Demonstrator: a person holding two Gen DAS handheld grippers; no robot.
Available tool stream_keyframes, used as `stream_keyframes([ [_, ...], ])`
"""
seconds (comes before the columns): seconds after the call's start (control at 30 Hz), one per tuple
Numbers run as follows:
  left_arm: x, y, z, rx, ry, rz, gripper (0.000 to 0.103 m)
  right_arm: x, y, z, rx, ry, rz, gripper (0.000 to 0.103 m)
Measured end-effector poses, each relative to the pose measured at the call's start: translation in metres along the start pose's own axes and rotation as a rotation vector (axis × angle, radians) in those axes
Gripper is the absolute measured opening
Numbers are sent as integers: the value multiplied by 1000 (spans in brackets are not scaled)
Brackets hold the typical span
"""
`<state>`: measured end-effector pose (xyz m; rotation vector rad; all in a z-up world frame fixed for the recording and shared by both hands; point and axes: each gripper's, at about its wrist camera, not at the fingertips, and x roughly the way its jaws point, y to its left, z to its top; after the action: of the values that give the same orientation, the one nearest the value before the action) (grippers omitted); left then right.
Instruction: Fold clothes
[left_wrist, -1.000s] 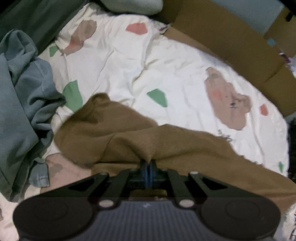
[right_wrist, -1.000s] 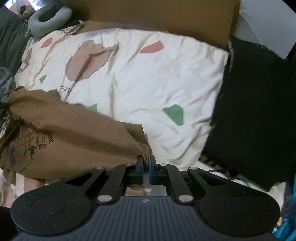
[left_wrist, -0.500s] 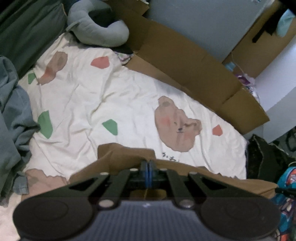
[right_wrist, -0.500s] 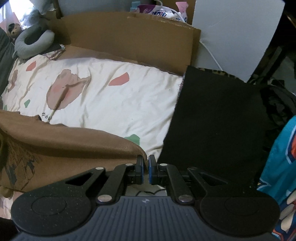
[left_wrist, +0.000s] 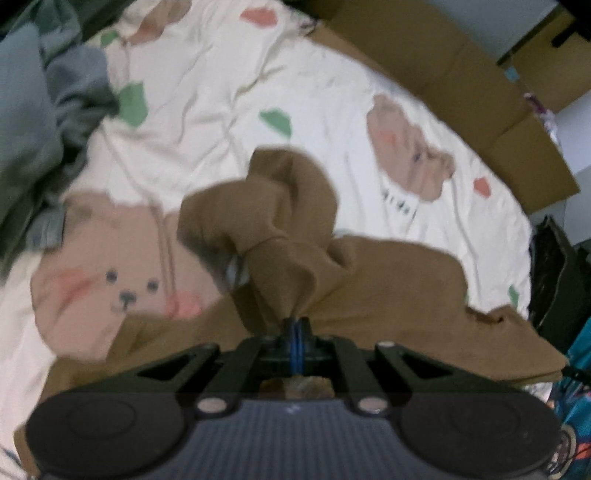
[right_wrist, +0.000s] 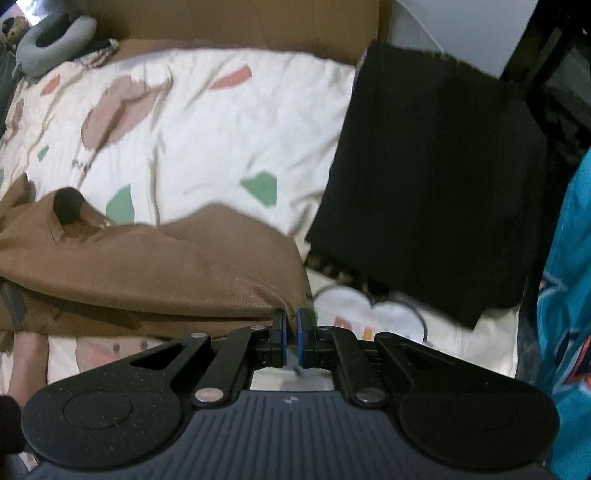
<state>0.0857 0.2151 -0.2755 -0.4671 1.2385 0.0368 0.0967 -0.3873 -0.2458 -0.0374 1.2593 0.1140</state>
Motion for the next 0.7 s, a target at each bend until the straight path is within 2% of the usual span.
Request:
stream_keyframes([
  [0.2,9,12,-27,-27,58,36,0,9,1,-19,8,35,1,3],
  [0.43,8,31,-50,-36,127,136,0,20,6,-27,-6,58,-12,3],
  [0.53,-8,32,-42,-10,111,151,1,23,4,-31,0,63,-10,3],
  [0.7,-33,14,-2,103,33,154,4,28,0,-36,30,62,7,3],
])
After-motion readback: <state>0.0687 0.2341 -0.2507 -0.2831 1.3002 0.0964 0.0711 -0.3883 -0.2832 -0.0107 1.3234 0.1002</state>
